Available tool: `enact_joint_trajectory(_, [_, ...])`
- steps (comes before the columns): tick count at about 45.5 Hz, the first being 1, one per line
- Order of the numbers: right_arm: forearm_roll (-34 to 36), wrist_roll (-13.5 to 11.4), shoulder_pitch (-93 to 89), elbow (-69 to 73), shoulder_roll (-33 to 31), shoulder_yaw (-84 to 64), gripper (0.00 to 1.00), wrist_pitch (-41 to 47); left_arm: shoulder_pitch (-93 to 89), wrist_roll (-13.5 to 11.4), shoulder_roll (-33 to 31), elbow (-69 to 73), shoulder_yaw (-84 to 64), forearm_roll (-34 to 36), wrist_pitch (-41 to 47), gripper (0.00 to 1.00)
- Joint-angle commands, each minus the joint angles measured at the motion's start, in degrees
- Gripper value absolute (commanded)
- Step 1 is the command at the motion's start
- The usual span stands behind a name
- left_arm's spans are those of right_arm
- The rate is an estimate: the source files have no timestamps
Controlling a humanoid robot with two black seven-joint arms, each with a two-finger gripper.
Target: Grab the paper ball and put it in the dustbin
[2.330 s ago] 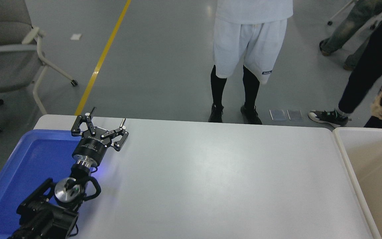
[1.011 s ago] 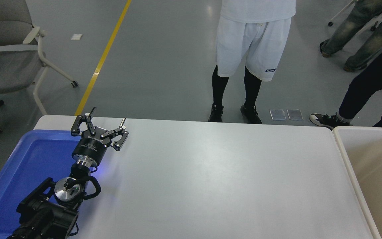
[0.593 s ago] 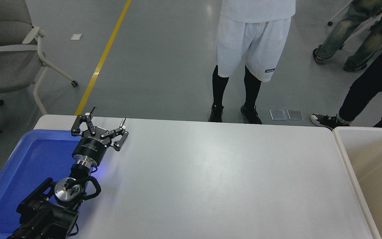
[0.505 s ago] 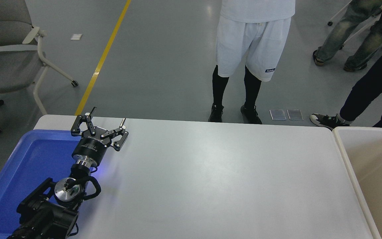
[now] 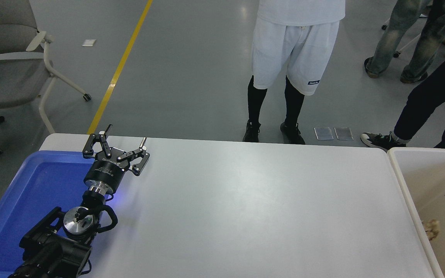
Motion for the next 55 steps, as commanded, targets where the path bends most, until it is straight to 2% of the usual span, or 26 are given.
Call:
enact_joint_trajectory(1, [0.0, 0.0, 5.5, 8.5, -6.9, 7.9, 1.0, 0.2, 0.0, 0.0, 0.0, 0.0, 0.0, 0.0, 0.0, 0.99])
enact_joint_trajectory(8, [0.0, 0.1, 10.6, 19.0, -15.5, 13.3, 1.0, 0.1, 0.0, 0.0, 0.0, 0.0, 0.0, 0.0, 0.0, 0.99])
enact_joint_trajectory(16, [0.1, 0.3, 16.2, 24.2, -20.8, 18.5, 1.0, 0.2, 0.0, 0.0, 0.0, 0.0, 0.1, 0.0, 0.0, 0.99])
enact_joint_trajectory(26, [0.1, 0.4, 16.0, 24.3, -20.1, 38.1, 1.0, 0.4, 0.0, 0.0, 0.0, 0.0, 0.0, 0.0, 0.0, 0.99])
enact_joint_trajectory(32, [0.0, 0.5, 13.0, 27.6, -19.3, 52.2, 1.0, 4.2, 0.0, 0.0, 0.0, 0.0, 0.0, 0.0, 0.0, 0.99])
enact_joint_trajectory(40, [-0.1, 1.2, 8.1, 32.4, -14.7, 69.9, 1.0, 6.9, 0.0, 0.0, 0.0, 0.0, 0.0, 0.0, 0.0, 0.99])
enact_joint_trajectory(44, [-0.2, 3.8, 6.8, 34.3, -12.3, 74.6, 1.0, 6.9, 0.0, 0.0, 0.0, 0.0, 0.0, 0.0, 0.0, 0.99])
enact_joint_trajectory(47, [-0.2, 7.6, 6.1, 34.5, -10.4, 77.5, 1.0, 6.9, 0.0, -0.1, 0.0, 0.0, 0.0, 0.0, 0.0, 0.99])
enact_joint_trajectory(53, [-0.2, 16.9, 4.6, 35.1, -6.1, 82.8, 1.0, 7.0, 0.0, 0.0, 0.0, 0.0, 0.0, 0.0, 0.0, 0.99])
enact_joint_trajectory(55, [-0.2, 17.8, 3.9, 36.0, -5.4, 83.3, 1.0, 7.2, 0.0, 0.0, 0.0, 0.0, 0.0, 0.0, 0.0, 0.99])
